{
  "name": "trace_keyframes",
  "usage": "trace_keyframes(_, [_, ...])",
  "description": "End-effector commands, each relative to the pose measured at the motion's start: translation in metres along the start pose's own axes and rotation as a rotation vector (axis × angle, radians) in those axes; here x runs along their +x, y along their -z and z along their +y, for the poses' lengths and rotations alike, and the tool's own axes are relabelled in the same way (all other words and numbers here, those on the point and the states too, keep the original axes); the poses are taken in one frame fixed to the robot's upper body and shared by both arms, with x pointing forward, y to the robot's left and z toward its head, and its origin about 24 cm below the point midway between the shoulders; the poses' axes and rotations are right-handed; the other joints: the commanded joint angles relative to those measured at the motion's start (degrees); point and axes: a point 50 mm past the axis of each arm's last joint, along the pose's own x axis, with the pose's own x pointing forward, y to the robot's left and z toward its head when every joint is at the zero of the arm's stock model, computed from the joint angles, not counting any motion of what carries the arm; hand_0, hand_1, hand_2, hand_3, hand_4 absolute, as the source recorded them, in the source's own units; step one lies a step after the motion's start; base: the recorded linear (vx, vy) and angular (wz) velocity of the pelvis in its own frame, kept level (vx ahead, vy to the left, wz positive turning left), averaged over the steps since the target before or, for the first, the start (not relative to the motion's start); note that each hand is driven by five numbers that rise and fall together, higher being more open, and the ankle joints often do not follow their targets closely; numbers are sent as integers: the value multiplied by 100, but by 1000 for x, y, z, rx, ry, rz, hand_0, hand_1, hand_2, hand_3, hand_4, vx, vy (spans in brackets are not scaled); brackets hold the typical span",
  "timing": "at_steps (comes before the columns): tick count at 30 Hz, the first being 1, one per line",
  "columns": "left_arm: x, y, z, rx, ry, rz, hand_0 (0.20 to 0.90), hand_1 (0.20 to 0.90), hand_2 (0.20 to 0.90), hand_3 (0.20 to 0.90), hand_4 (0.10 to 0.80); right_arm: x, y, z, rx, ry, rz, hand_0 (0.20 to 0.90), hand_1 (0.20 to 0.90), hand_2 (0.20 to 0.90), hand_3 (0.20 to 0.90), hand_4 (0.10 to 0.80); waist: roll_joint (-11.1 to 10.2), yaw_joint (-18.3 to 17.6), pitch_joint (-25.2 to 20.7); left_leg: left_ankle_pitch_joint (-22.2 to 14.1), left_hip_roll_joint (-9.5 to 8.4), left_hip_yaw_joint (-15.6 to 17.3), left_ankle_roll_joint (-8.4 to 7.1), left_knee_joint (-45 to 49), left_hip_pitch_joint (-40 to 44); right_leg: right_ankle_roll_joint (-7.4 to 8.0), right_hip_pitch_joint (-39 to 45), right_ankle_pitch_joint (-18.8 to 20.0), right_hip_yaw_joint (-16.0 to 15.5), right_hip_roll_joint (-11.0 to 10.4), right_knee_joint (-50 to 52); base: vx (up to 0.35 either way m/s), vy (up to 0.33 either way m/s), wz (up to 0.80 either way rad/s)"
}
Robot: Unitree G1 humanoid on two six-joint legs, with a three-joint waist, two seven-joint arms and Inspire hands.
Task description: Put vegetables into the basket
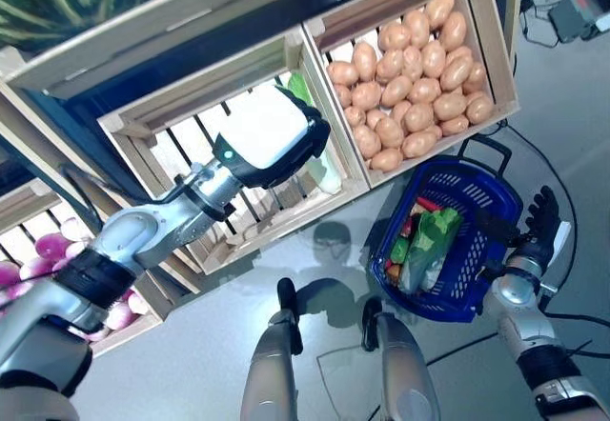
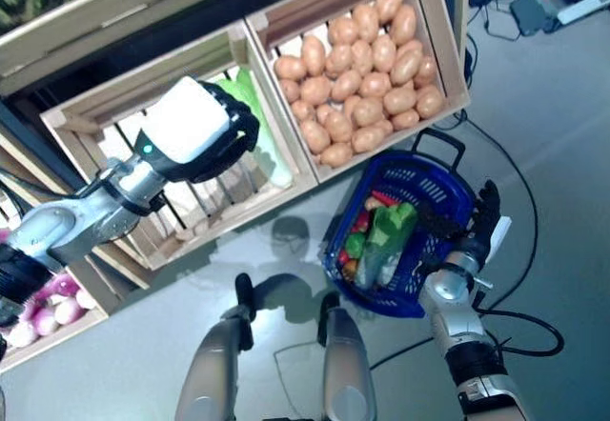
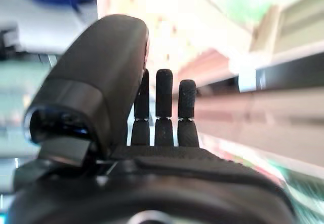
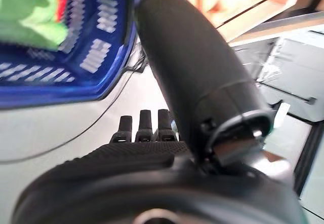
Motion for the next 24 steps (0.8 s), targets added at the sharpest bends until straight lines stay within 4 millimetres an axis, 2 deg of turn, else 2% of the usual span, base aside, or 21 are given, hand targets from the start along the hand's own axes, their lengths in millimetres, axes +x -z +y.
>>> trace_keyframes(1, [29, 20, 67, 107, -214, 21, 900, 900, 900, 900, 800, 25, -45, -20, 70, 43, -182, 900, 900, 900, 900, 800, 20, -136, 232, -1131, 1, -33, -70, 1111, -92, -124, 263, 1042, 224, 121, -1098, -43, -10, 5])
trace_keyframes(4, [37, 23, 73, 151, -174, 18, 900, 900, 900, 900, 800, 27, -50, -17, 61, 34, -204, 900, 900, 900, 900, 800, 31, -156, 365, -1128, 7, -52, -66, 1188, -207, -125, 128, 1031, 244, 115, -984, -26, -25, -4])
trace_keyframes(11, [43, 28, 67, 226, -41, 23, 900, 900, 900, 900, 800, 30, -52, -15, 74, 50, -210, 900, 900, 900, 900, 800, 14, -164, 365, -1187, 113, -1, -81, 1477, -682, -120, -385, 939, 234, 66, -605, -15, -43, 0])
trace_keyframes(16, [44, 38, 63, 280, 32, 52, 900, 900, 900, 900, 800, 32, -54, -15, 60, 45, -219, 900, 900, 900, 900, 800, -10, -174, 365, -1366, 190, 44, -52, 1780, -987, -101, -743, 786, 281, 13, -216, -3, -4, 1])
trace_keyframes(24, [41, 52, 57, 329, 130, 105, 900, 900, 900, 900, 800, 30, -48, -20, 56, 53, -208, 900, 900, 900, 900, 800, -31, -208, 365, -1413, 224, 63, -65, 1929, -1227, -71, -996, 772, 272, -30, -52, -16, -12, 3])
